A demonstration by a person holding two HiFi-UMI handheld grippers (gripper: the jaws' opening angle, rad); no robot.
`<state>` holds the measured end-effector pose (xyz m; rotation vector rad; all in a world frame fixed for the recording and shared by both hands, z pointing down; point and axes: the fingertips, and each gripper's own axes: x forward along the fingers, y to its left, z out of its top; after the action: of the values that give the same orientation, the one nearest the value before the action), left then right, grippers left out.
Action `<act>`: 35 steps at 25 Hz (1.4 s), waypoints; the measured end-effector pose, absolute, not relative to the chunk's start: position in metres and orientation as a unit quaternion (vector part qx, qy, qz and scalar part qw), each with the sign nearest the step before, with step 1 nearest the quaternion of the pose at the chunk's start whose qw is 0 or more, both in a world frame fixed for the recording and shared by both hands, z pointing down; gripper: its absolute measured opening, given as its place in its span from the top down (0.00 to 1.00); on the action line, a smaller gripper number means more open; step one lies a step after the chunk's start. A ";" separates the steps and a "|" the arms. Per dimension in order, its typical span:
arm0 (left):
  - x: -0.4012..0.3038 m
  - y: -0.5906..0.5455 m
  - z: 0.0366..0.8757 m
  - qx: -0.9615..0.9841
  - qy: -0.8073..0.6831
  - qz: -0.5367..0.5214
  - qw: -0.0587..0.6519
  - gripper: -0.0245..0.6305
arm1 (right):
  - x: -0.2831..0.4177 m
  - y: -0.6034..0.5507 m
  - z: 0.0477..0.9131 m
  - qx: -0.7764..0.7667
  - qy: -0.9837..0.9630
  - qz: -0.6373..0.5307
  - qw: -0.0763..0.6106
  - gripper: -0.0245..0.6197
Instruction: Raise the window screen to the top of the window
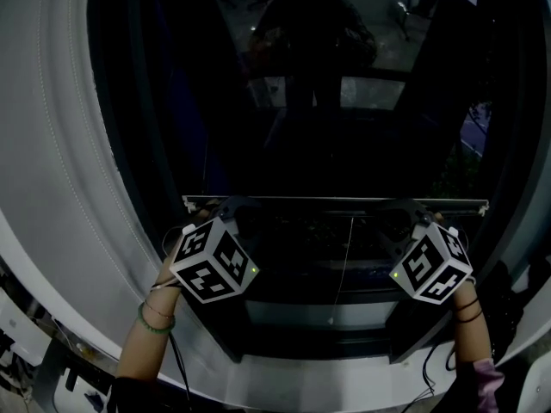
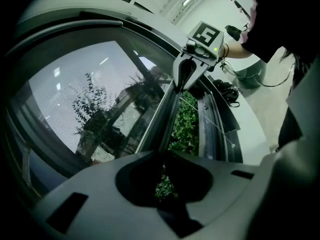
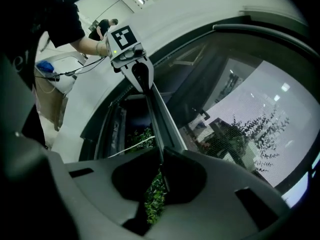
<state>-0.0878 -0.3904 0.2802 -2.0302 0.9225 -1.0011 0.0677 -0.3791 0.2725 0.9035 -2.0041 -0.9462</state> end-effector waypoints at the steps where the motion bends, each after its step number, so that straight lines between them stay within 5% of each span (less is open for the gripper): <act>1: -0.088 -0.391 0.270 -0.780 0.358 -0.380 0.347 0.90 | 0.068 -0.379 0.262 0.355 -0.778 -0.372 0.360 0.92; 35: -0.087 -0.391 0.027 -0.728 0.415 -0.330 0.435 0.90 | 0.065 -0.379 0.025 0.403 -0.726 -0.474 0.293 0.91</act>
<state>-0.0872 -0.3913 0.0274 -1.8115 1.0317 -0.8220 0.0652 -0.3794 0.0254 1.0730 -1.9353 -1.2625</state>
